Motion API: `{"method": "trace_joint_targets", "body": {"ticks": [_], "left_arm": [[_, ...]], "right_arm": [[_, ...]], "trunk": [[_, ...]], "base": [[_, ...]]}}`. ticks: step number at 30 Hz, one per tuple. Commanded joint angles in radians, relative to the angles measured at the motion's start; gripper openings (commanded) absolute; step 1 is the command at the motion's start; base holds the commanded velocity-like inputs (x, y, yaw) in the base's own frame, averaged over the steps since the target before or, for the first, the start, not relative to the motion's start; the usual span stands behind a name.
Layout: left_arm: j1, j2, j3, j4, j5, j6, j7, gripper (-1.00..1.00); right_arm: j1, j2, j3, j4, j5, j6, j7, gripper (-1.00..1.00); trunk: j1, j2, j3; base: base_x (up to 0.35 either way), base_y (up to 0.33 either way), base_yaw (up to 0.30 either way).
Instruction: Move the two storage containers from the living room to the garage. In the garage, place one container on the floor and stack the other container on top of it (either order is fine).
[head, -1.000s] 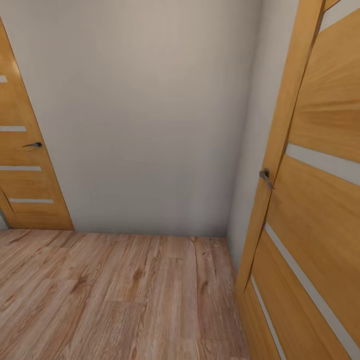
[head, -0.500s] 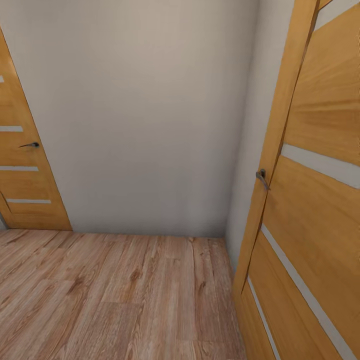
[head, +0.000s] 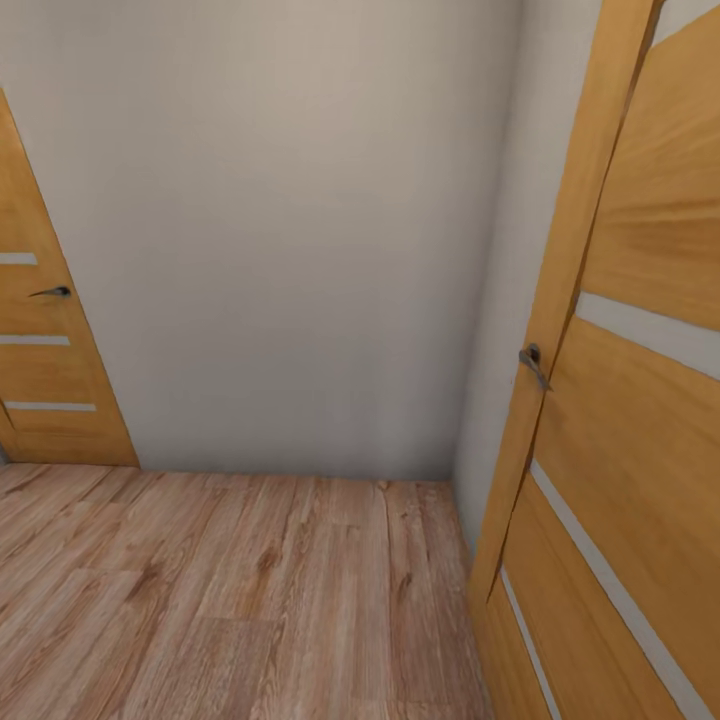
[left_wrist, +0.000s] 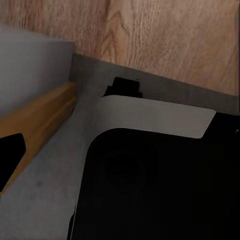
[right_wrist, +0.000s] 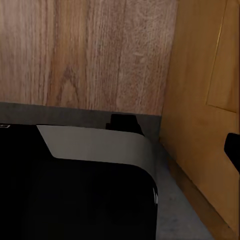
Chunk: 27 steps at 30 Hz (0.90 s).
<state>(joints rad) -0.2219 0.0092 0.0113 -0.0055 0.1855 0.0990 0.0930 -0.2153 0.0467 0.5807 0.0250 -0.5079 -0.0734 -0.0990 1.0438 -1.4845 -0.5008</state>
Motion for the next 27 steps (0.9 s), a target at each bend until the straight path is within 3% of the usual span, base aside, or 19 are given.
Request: {"method": "trace_joint_targets", "body": {"ticks": [1,27], "left_arm": [[-0.001,0.000,0.000,-0.001,0.006,0.003,0.002,1.00],[-0.001,0.002,0.001,-0.001,0.006,0.002,0.002,1.00]], "right_arm": [[-0.001,0.001,0.008,0.003,-0.009,-0.005,-0.001,1.00],[-0.001,0.001,0.008,0.003,-0.009,-0.005,-0.001,1.00]], "trunk": [[0.000,0.000,-0.001],[0.000,0.000,-0.001]], "base": [[0.244,0.000,0.000],[0.229,0.000,0.051]]}}
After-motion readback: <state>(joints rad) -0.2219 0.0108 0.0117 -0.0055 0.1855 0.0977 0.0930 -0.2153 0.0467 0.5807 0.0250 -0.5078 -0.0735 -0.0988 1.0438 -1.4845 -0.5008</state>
